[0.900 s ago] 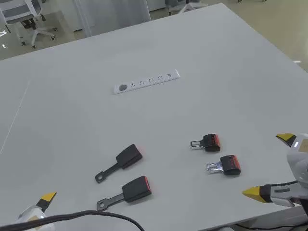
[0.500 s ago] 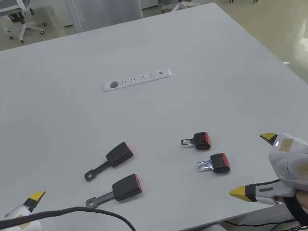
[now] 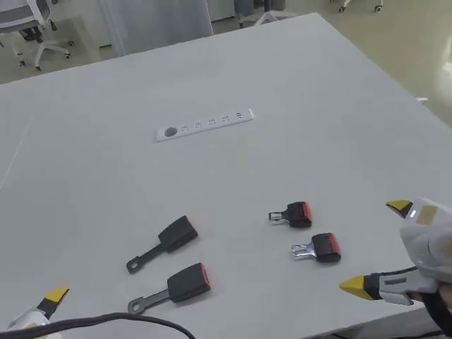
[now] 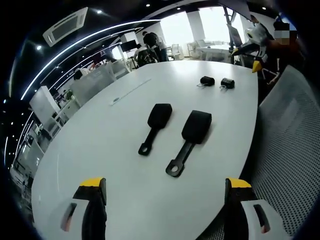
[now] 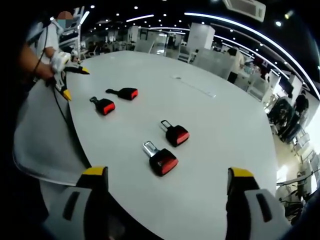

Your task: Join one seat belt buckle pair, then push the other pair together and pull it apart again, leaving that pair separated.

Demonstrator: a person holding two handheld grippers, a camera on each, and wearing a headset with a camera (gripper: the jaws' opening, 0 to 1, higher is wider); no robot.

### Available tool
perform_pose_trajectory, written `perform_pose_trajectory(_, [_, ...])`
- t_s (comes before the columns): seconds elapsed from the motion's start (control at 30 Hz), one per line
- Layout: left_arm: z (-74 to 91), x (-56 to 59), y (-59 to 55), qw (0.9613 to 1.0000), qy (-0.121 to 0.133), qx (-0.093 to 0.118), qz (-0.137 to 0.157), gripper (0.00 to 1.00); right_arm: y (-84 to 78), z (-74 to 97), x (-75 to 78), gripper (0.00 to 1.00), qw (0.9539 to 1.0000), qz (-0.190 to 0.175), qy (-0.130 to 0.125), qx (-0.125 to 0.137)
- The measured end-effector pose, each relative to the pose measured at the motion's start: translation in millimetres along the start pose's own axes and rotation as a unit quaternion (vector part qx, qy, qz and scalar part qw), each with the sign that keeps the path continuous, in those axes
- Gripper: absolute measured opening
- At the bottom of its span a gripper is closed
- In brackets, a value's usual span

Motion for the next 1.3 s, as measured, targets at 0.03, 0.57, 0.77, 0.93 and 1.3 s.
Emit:
perform_pose_trajectory(0.03, [0.1,-0.1,0.0,1.0000,0.000,0.000,0.000,1.00,-0.1,-0.1,0.0,0.99,1.0000,0.000,0.000,0.000])
perform_pose_trajectory(0.57, [0.7,-1.7,0.4,1.0000,0.004,0.001,0.004,1.00,-1.0,0.4,4.7,0.97,0.9999,-0.011,-0.006,-0.001])
perform_pose_trajectory(0.77, [0.7,-1.3,-0.3,1.0000,0.003,-0.001,0.003,1.00,-3.3,2.2,2.6,0.92,0.9999,-0.015,-0.002,-0.001])
perform_pose_trajectory(0.93, [0.3,-0.3,-1.5,1.0000,0.000,-0.004,0.002,1.00,-5.5,2.1,3.1,0.93,0.9998,-0.019,-0.003,-0.001])
perform_pose_trajectory(1.3, [0.2,0.3,-1.6,1.0000,-0.001,-0.004,0.002,1.00,-6.5,1.9,2.9,0.93,0.9997,-0.024,-0.003,-0.003])
Point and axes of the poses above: the centre of the closed fingertips' face, and the gripper's own axes: z roughly backward along the fingers, x roughly to its right, y roughly out of its top, the point moved 1 cm from there along z, roughly backward along the fingers, and after that the axes turned 12 degrees about -z, right-handed, at the moved point
